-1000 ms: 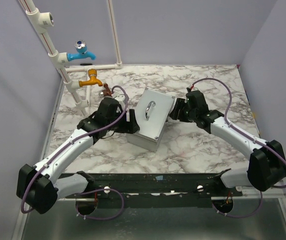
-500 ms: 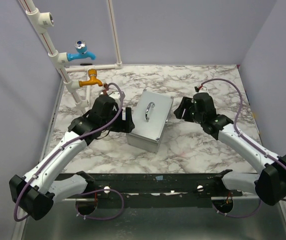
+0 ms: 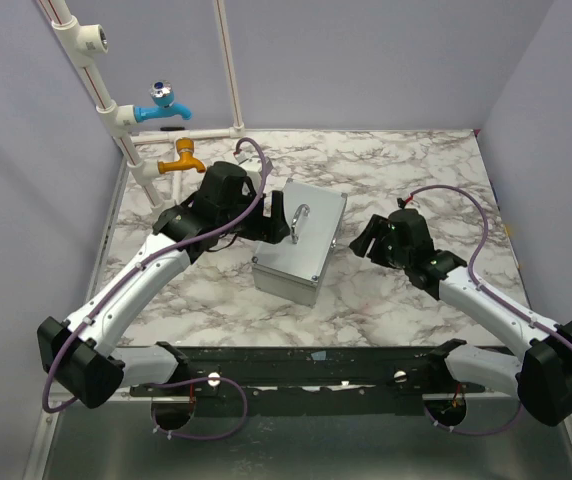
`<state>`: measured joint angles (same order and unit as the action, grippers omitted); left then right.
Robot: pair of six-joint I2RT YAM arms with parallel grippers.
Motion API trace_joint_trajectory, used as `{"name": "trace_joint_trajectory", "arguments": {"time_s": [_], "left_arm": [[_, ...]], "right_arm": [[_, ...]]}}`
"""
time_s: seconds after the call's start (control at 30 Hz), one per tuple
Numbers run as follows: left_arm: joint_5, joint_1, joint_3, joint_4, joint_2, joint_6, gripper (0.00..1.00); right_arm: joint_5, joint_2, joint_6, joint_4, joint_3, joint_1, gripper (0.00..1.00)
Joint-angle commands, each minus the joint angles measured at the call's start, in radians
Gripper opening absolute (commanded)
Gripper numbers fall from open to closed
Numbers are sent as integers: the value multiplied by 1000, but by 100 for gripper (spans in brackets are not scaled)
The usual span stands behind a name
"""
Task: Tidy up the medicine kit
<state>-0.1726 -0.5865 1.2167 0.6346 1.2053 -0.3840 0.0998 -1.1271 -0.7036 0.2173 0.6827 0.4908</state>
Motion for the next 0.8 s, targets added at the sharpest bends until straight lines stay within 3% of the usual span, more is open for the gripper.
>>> {"name": "trace_joint_trajectory", "arguments": {"time_s": [0.0,0.23,0.6,0.77], "left_arm": [[-49,-21,50,-43,87,8,80],[-58,-49,76,-75,180,-15,79],[6,-78,120,-65,288,3,70],[14,-84,142,-72,321,12,49]], "right_arm": [[-23,27,-102,-96,-50,0,64],[-46,36,-198,-204,-154,-1,61],[-39,26,-202,-261,-194,-1,60],[-19,43,-184,-262,-202,0,60]]}}
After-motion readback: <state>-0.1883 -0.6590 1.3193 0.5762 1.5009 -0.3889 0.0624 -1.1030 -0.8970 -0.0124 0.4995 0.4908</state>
